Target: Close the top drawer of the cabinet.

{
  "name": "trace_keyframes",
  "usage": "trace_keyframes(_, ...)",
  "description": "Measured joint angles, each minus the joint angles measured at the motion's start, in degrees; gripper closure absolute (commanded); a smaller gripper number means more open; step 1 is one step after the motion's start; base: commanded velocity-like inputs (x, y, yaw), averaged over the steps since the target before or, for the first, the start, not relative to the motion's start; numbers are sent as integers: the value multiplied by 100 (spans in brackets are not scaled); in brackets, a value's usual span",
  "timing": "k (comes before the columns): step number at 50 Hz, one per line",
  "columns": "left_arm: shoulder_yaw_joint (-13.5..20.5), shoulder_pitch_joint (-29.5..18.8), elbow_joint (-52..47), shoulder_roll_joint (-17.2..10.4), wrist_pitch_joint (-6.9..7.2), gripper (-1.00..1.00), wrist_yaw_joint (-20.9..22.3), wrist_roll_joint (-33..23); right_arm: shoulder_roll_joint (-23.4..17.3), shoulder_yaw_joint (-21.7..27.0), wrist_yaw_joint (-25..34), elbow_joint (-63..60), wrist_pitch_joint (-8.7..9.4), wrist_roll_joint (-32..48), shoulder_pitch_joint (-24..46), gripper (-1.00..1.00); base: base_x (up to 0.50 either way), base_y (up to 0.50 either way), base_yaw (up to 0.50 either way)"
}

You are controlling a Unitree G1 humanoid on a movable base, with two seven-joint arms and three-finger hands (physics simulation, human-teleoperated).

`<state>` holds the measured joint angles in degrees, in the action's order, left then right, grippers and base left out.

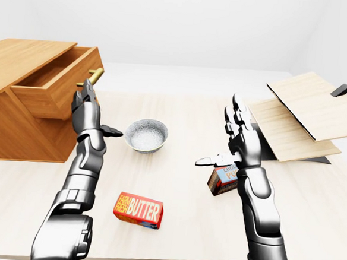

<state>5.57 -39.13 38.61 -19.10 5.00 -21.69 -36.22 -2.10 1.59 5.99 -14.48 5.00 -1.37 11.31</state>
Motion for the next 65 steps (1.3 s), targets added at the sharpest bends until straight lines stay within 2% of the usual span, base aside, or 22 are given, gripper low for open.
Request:
trace_keyframes(9,110,-80,316,-285,0,-100,-247,49,6,-8,0,7,0,7,5,-100,0,0,0)
trace_keyframes(24,204,-50,409,-531,0,-100,-520,42,4,-5,2,22,0,5,14,-100,0,0,0)
trace_keyframes(42,188,-543,1347,-935,0,-100,-830,181,-5,5,12,43,0,2,17,-100,0,0,0)
trace_keyframes(65,115,-850,1817,-926,0,-100,-831,251,-4,13,15,62,0,-2,5,-100,0,0,0)
